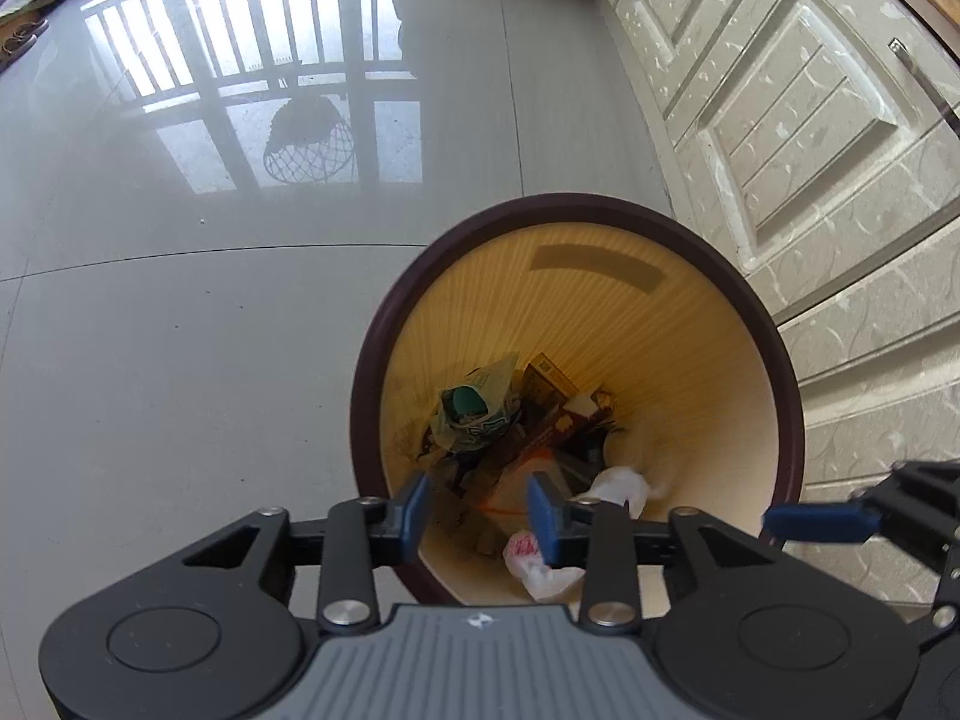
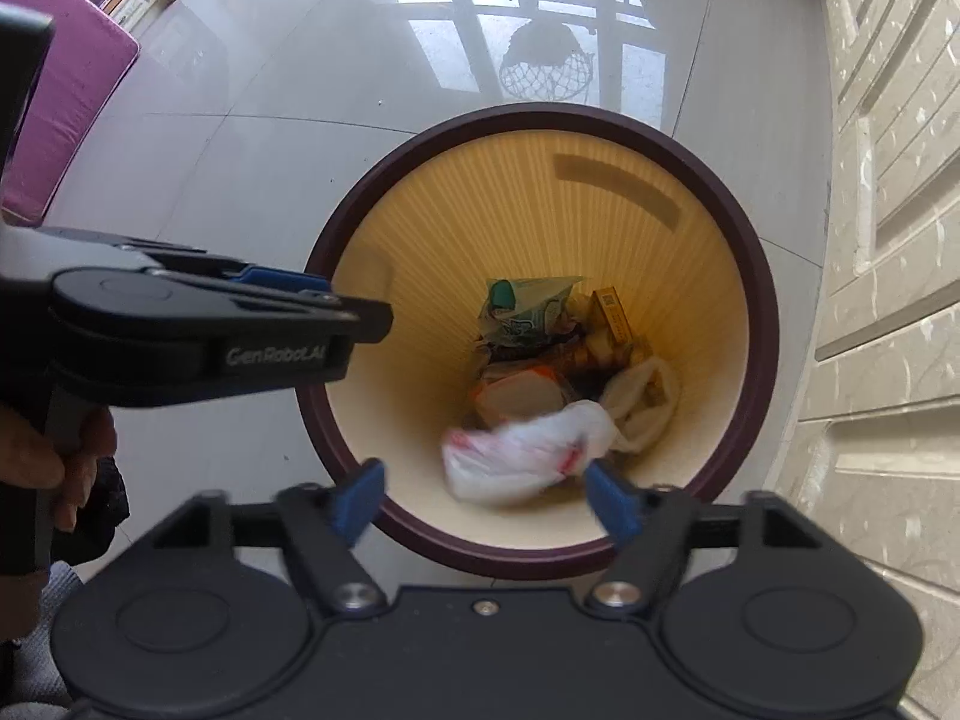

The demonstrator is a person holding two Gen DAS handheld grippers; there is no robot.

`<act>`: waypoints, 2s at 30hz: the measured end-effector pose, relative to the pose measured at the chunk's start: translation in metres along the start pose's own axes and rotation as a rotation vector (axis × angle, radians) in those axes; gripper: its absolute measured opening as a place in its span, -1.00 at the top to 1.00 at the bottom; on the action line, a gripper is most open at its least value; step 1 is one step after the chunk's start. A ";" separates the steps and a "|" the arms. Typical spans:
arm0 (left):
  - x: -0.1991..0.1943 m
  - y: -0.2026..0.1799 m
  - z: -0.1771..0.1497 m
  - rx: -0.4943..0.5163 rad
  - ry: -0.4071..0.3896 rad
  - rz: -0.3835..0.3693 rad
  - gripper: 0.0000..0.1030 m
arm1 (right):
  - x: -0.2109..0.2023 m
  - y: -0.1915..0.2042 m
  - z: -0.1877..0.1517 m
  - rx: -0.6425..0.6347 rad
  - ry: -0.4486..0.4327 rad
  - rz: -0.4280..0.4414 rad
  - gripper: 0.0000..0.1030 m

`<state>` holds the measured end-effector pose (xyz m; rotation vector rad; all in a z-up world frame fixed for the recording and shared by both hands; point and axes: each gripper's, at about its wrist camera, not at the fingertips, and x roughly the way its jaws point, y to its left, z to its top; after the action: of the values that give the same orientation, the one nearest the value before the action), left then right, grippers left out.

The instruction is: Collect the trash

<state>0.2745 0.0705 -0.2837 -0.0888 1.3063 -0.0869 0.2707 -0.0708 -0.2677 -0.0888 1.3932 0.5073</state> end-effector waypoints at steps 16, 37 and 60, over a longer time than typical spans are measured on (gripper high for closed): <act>-0.023 0.013 -0.003 -0.011 -0.004 0.074 -0.87 | -0.018 -0.005 -0.003 0.037 -0.010 -0.045 -1.00; -0.137 0.008 -0.003 -0.032 -0.092 0.136 -1.00 | -0.143 -0.001 -0.004 0.116 -0.199 -0.161 -1.00; -0.301 -0.068 -0.057 0.119 -0.362 0.136 -1.00 | -0.314 0.010 -0.101 0.180 -0.476 -0.284 -1.00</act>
<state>0.1406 0.0369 -0.0015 0.0831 0.9398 -0.0303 0.1467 -0.1885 0.0150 -0.0165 0.9330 0.1487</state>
